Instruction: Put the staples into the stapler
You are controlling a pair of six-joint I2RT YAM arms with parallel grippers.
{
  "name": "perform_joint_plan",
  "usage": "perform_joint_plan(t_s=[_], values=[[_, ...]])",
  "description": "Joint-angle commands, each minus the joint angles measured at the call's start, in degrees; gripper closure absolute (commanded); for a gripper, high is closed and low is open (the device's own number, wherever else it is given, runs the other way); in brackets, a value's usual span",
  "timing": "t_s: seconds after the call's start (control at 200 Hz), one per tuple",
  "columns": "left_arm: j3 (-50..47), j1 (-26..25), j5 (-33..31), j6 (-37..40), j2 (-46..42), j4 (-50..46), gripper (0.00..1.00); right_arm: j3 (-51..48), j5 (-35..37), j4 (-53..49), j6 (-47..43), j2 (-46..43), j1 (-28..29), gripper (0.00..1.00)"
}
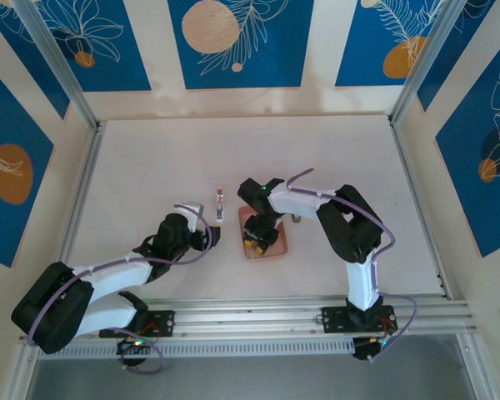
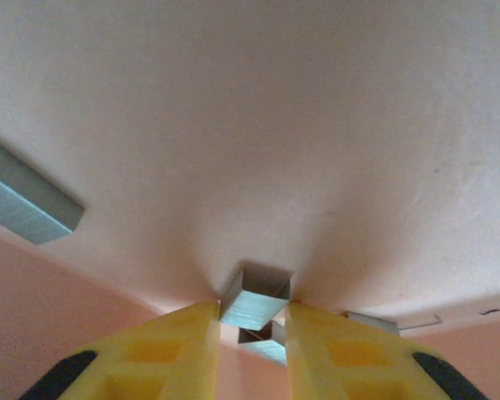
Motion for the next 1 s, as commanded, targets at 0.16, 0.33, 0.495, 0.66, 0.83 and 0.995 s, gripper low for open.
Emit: perform_joint_plan(t_s=[0.16, 0.33, 0.495, 0.66, 0.83, 0.995], values=[[-0.3, 0.9, 1.4, 1.7, -1.4, -1.5, 0.17, 1.9, 6.1, -3.2, -2.1, 0.9, -0.1, 0.79], [-0.2, 0.9, 1.6, 1.7, -2.1, -2.2, 0.17, 3.8, 8.5, -4.6, -4.1, 0.2, 0.6, 0.71], [-0.1, 0.9, 1.8, 1.5, -2.3, -2.2, 0.17, 5.2, 9.6, -5.6, -6.1, -0.5, 1.1, 0.65], [0.1, 0.9, 2.1, 1.4, -2.4, -2.3, 0.17, 4.8, 9.4, -5.8, -6.2, -0.4, 0.7, 0.65], [0.3, 0.9, 2.1, 1.4, -2.3, -2.5, 0.17, 4.1, 8.7, -5.5, -5.9, 0.0, 0.2, 0.65], [0.5, 0.9, 2.2, 1.4, -1.9, -2.5, 0.17, 3.4, 7.8, -4.4, -6.5, 0.7, -0.5, 0.66]])
